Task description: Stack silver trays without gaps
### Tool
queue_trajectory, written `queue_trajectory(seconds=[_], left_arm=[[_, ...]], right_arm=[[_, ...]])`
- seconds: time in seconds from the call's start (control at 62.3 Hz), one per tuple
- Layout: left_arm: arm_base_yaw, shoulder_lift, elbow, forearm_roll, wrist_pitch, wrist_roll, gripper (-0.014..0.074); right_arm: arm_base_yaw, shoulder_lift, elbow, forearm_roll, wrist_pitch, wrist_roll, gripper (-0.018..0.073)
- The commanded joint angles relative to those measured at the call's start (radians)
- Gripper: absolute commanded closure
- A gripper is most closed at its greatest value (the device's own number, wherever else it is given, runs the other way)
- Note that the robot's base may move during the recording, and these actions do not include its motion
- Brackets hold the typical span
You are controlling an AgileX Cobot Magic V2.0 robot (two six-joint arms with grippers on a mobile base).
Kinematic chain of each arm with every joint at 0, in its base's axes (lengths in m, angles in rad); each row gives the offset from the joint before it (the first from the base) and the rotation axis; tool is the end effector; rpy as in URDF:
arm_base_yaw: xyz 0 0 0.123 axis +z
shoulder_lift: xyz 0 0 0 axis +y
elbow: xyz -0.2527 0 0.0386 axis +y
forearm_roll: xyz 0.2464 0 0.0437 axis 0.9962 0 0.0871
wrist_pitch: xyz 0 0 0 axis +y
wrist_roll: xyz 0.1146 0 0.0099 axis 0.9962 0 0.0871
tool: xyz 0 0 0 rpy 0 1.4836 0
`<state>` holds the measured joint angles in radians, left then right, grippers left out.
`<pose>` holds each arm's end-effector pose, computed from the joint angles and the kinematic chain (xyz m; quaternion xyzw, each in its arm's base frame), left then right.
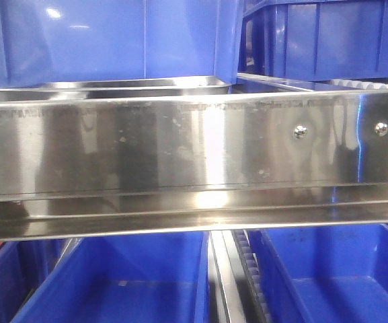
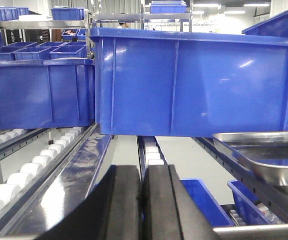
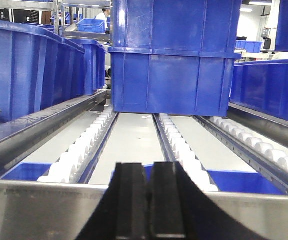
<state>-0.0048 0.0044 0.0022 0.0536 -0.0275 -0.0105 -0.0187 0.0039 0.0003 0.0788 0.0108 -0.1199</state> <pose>0.1085 -0.0007 0.2171 0.0165 0.6677 0.0138 0.7441 0.1088 -0.0019 0.2134 -0.0079 0.6811 -0.0216 0.7319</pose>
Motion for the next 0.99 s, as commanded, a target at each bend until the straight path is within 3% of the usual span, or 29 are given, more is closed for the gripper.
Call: queue_trajectory(seconds=[0.0,0.866,0.979], left_arm=[[0.001,-0.004,-0.002,-0.004,-0.015,0.001,0.0605],[0.001,-0.004,-0.002,-0.004,-0.015,0.001,0.0605],[0.001,-0.004,-0.002,-0.004,-0.015,0.001,0.0605]], right_arm=[[0.000,-0.004,0.000,0.003,-0.019,-0.003,0.0638],[0.000,-0.004,0.000,0.003,-0.019,-0.003,0.0638],[0.000,-0.004,0.000,0.003,-0.073,-0.003,0.0638]])
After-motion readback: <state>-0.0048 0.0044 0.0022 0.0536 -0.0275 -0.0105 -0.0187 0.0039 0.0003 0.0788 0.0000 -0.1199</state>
